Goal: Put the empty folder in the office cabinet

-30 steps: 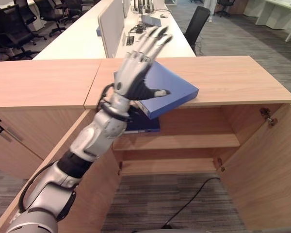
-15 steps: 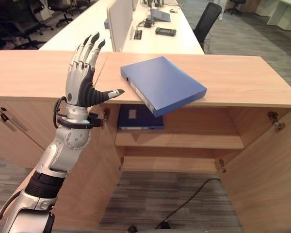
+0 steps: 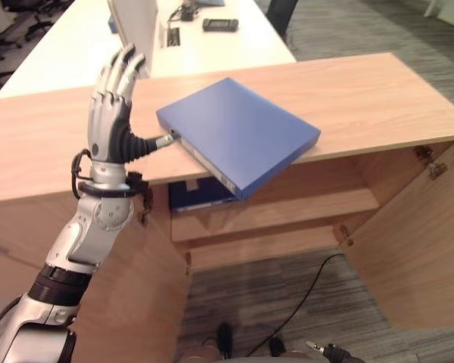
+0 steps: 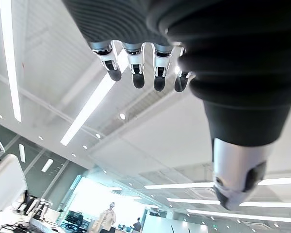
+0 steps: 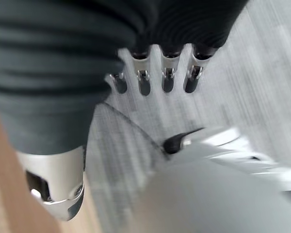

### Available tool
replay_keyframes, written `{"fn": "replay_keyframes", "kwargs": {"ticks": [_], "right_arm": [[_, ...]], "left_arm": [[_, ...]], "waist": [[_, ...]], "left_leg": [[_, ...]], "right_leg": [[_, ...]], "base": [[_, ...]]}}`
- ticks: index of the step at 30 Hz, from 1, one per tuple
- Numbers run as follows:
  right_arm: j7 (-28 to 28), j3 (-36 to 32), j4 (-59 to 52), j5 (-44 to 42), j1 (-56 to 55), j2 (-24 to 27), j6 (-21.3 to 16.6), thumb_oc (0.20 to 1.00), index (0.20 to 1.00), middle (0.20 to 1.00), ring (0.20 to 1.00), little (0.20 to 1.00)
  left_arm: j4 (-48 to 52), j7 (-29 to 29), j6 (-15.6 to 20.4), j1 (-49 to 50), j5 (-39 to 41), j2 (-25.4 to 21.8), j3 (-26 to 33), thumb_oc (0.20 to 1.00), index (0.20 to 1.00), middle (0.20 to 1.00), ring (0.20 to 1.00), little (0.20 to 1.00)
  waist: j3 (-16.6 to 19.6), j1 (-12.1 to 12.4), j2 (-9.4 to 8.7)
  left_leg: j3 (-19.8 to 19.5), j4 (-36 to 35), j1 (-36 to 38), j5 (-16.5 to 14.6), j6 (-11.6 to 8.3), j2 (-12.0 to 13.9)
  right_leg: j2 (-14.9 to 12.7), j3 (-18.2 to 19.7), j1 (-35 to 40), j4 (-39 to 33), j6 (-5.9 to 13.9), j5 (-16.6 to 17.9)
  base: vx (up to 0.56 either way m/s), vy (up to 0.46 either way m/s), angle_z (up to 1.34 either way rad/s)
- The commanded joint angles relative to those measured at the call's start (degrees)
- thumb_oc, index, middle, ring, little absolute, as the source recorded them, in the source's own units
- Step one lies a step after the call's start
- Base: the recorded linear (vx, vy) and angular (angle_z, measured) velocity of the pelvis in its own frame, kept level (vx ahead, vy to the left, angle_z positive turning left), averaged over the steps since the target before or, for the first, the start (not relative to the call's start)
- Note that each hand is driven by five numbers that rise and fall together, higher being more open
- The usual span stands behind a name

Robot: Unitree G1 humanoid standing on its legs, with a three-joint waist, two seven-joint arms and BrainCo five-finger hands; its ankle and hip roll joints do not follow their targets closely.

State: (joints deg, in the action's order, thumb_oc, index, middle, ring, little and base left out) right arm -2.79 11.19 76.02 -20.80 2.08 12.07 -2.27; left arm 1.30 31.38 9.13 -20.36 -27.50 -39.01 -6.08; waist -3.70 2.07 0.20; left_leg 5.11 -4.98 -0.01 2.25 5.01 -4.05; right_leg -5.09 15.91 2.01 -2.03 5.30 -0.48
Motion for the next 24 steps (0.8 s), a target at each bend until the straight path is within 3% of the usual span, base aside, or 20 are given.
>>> {"fn": "replay_keyframes", "kwargs": {"ticks": [1, 4, 5, 6, 7, 8, 9, 11, 14, 20, 24], "right_arm": [[0.0, 2.1, 2.0, 2.1, 2.9, -1.3, -0.3, 1.000, 1.000, 1.000, 1.000, 1.000], [-0.1, 2.2, 0.6, 2.2, 3.7, -2.2, -0.4, 1.000, 1.000, 1.000, 1.000, 1.000], [-0.1, 2.3, 0.0, 2.2, 4.2, -2.5, -0.3, 1.000, 1.000, 1.000, 1.000, 1.000], [-0.4, 2.1, -0.5, 2.6, 4.5, -2.7, -0.4, 1.000, 1.000, 1.000, 1.000, 1.000], [-0.4, 2.1, -0.7, 2.9, 4.4, -2.8, -0.5, 1.000, 1.000, 1.000, 1.000, 1.000], [-0.1, 2.3, -1.0, 3.3, 4.3, -2.9, -0.6, 1.000, 1.000, 1.000, 1.000, 1.000], [0.0, 2.7, -1.4, 4.1, 4.5, -3.0, -0.8, 1.000, 1.000, 1.000, 1.000, 1.000], [0.3, 3.8, -1.2, 4.1, 4.0, -2.7, -1.2, 1.000, 1.000, 1.000, 1.000, 1.000], [0.5, 4.7, -1.3, 4.0, 2.4, -1.9, -1.2, 1.000, 1.000, 1.000, 1.000, 1.000], [0.3, 4.6, -1.9, 3.8, 2.0, -1.0, -1.4, 1.000, 1.000, 1.000, 1.000, 1.000], [-0.7, 5.0, -3.1, 3.4, 3.8, -0.3, -1.8, 1.000, 1.000, 1.000, 1.000, 1.000]], "left_arm": [[7.2, 2.9, 0.5, -3.1, -1.0, -3.2, 4.1, 1.000, 1.000, 1.000, 1.000, 1.000], [9.5, 3.7, 0.7, -1.5, -0.4, -3.4, 6.7, 1.000, 1.000, 1.000, 1.000, 1.000], [10.8, 3.8, 1.0, -0.7, 0.1, -3.7, 7.4, 1.000, 1.000, 1.000, 1.000, 1.000], [11.7, 4.0, 1.1, 0.5, 0.2, -3.7, 8.2, 1.000, 1.000, 1.000, 1.000, 1.000], [12.4, 3.8, 1.1, 1.4, -0.3, -3.8, 8.8, 1.000, 1.000, 1.000, 1.000, 1.000], [13.1, 3.4, 1.2, 2.5, -0.9, -4.0, 9.5, 1.000, 1.000, 1.000, 1.000, 1.000], [13.8, 2.4, 1.4, 4.9, -1.9, -4.9, 10.7, 1.000, 1.000, 1.000, 1.000, 1.000], [13.1, 1.2, 0.8, 6.5, -5.5, -6.9, 10.1, 1.000, 1.000, 1.000, 1.000, 1.000], [13.8, -0.3, 1.5, 8.3, -5.6, -7.6, 10.8, 1.000, 1.000, 1.000, 1.000, 1.000], [15.8, -0.5, 2.1, 8.7, -5.7, -8.4, 11.1, 1.000, 1.000, 1.000, 1.000, 1.000], [16.0, -0.2, 2.4, 8.4, -5.8, -9.9, 10.5, 1.000, 1.000, 1.000, 1.000, 1.000]], "waist": [[0.8, 1.8, -3.37], [0.2, 3.3, -4.19], [-0.3, 4.3, -4.33], [-0.4, 5.3, -4.24], [0.0, 5.4, -4.41], [0.3, 5.5, -4.67], [0.3, 5.5, -5.00], [-1.7, 4.3, -5.43], [-2.5, 4.8, -6.04], [-3.0, 4.8, -6.14], [-6.6, 5.2, -6.21]], "left_leg": [[-2.4, 5.9, -7.1, -2.9, -4.64, 1.5], [-2.1, 8.1, -9.0, -4.4, -3.99, 2.1], [-1.9, 8.8, -9.8, -4.9, -4.17, 3.3], [-1.4, 8.9, -10.0, -5.2, -4.62, 4.1], [-1.1, 8.4, -9.6, -5.3, -4.72, 4.0], [-0.5, 7.8, -8.9, -5.4, -4.75, 3.7], [0.8, 6.8, -6.6, -6.0, -4.70, 3.3], [0.7, 8.6, -4.3, -7.8, -4.37, 2.6], [0.6, 10.1, -2.4, -9.4, -4.70, 3.1], [-0.2, 11.0, -3.0, -9.6, -5.04, 3.7], [-1.5, 16.9, -8.7, -10.6, -4.77, 4.2]], "right_leg": [[-2.6, -1.3, 1.0, -1.7, 4.00, 2.4], [-5.8, -2.7, -0.7, -0.1, 5.50, 4.8], [-7.9, -6.3, -1.6, 1.3, 4.91, 6.7], [-9.5, -13.0, -2.3, 1.7, 4.60, 8.1], [-9.7, -16.5, -2.4, 1.0, 4.78, 8.4], [-9.3, -19.2, -2.8, 0.1, 5.03, 8.5], [-6.7, -23.0, -5.5, -1.2, 5.18, 8.0], [-3.7, -23.1, -7.4, -1.0, 4.67, 7.8], [-3.4, -24.7, -4.3, -1.6, 3.68, 7.9], [-3.5, -25.1, -3.8, -0.5, 3.29, 6.9], [-4.2, -25.0, -7.5, 4.5, 2.55, 5.5]], "base": [[0.01, 0.232, -0.86], [-0.02, 0.031, -0.33], [-0.07, -0.064, 0.16], [-0.03, -0.001, 0.04], [0.03, 0.083, -0.33], [0.11, 0.123, -0.67], [0.14, 0.119, -1.09], [0.17, 0.040, -0.56], [0.12, -0.097, 0.31], [0.00, -0.052, 0.01], [-0.17, -0.061, 0.18]]}}
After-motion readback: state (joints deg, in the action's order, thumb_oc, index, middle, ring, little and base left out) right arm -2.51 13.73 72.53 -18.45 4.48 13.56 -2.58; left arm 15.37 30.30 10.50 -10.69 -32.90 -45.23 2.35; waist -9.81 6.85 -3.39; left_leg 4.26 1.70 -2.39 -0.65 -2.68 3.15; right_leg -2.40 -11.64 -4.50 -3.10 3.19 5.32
